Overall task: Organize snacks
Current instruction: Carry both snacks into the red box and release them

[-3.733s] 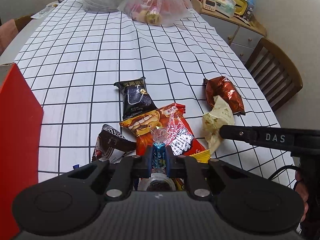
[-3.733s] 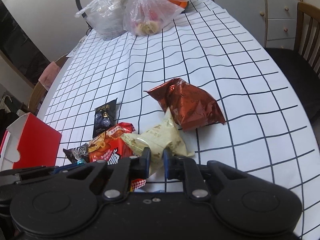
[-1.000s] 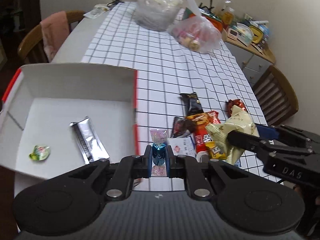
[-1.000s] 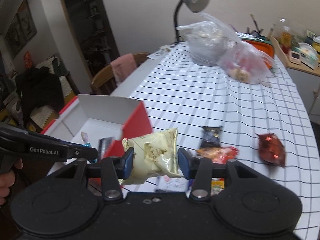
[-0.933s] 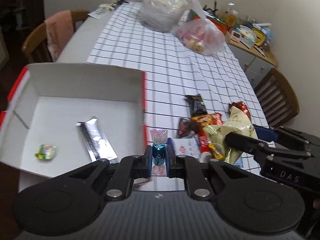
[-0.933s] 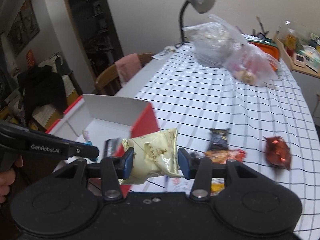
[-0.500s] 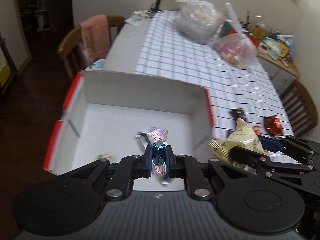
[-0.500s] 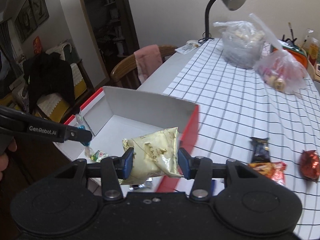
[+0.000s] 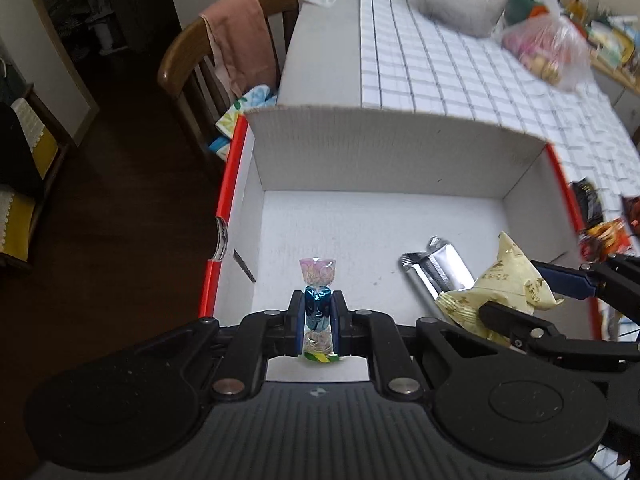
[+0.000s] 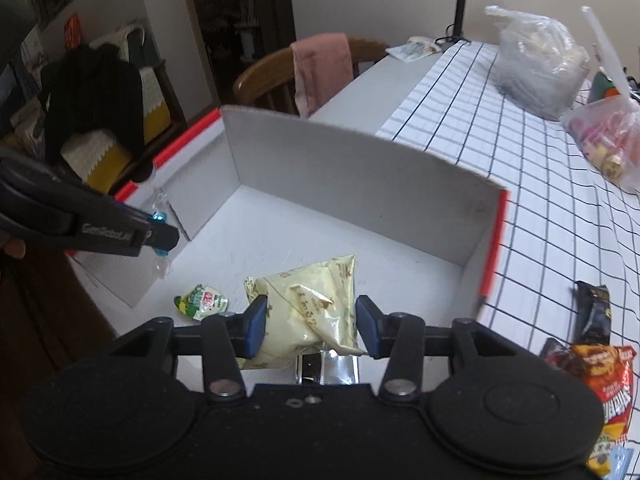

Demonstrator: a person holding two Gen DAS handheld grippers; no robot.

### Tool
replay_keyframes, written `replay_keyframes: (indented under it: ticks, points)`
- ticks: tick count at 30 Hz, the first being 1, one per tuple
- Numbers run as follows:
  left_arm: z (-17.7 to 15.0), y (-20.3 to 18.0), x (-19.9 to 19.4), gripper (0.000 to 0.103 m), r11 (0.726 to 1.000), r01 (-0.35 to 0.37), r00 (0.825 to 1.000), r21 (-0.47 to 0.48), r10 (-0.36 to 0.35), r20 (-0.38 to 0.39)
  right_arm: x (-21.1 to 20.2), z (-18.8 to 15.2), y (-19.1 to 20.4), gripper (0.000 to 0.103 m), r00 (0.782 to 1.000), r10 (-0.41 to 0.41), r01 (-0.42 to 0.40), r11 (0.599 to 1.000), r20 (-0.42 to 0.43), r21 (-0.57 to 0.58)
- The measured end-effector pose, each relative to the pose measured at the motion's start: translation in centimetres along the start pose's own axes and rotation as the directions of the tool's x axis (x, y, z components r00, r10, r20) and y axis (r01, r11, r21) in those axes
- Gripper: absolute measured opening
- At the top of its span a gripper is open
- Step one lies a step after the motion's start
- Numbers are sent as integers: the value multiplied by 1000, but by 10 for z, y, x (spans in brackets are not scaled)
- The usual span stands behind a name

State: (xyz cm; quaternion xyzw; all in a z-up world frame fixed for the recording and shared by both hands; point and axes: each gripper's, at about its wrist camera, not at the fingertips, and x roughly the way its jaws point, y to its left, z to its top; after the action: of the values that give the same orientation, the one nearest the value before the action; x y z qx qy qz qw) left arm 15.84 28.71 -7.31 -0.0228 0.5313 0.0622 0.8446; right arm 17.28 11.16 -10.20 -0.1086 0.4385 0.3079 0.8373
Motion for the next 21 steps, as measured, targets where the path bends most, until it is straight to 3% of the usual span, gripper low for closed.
replay_keyframes:
  ticks: [11,21]
  points:
    - [2,-9,48,12,997,-28,992,74,37,-117,29,-4,12,46,996,-40,36,998,-82,-47]
    - [2,-11,58,12,997,-27,990,72,37,-135,33,-8,10,52,994,-40,37,999,-100,-31]
